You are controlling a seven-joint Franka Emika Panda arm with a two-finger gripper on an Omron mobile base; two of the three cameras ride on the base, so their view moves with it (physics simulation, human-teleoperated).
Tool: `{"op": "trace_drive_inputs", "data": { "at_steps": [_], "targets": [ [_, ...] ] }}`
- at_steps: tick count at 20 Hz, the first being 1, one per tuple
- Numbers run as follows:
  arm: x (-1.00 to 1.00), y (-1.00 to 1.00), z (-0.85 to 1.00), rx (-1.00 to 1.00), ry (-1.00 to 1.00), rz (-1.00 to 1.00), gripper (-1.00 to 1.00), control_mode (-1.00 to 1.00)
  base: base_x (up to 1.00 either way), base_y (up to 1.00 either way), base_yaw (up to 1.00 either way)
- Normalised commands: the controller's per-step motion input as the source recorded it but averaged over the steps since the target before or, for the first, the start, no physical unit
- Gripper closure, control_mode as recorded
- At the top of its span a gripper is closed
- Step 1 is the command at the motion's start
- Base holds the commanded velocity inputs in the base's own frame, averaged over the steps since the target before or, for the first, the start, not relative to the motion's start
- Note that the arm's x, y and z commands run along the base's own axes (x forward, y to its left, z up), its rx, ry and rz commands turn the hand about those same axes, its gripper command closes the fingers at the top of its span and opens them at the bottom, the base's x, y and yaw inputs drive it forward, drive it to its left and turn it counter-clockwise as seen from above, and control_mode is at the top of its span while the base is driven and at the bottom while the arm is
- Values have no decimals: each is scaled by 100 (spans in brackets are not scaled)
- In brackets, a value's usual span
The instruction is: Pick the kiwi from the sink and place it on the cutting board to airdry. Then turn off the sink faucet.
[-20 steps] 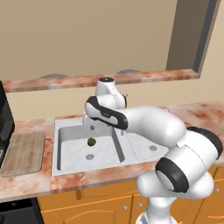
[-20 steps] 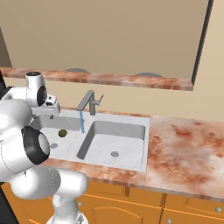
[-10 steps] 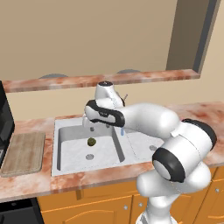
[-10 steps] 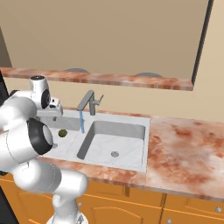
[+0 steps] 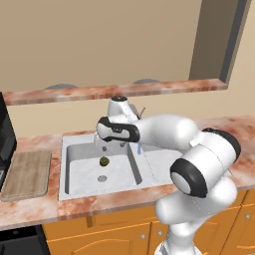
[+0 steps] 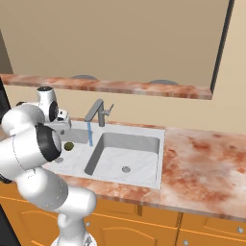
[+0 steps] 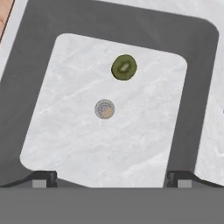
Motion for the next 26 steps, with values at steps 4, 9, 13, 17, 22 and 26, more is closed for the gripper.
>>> {"op": "trace_drive_inputs", "data": {
  "at_steps": [4,9,13,17,22,26],
  "targets": [
    [13,0,-7,-2,0,0,-100,-100,0,0,0],
    [11,0,-13,-3,0,0,-100,-100,0,0,0],
    [6,0,-17,-3,0,-1,-100,-100,0,0,0],
    [8,0,-19,-2,0,-1,-100,-100,0,0,0],
    [15,0,-19,-1,0,0,-100,-100,0,0,0],
    [20,0,-16,-1,0,-2,-100,-100,0,0,0]
  ]
}}
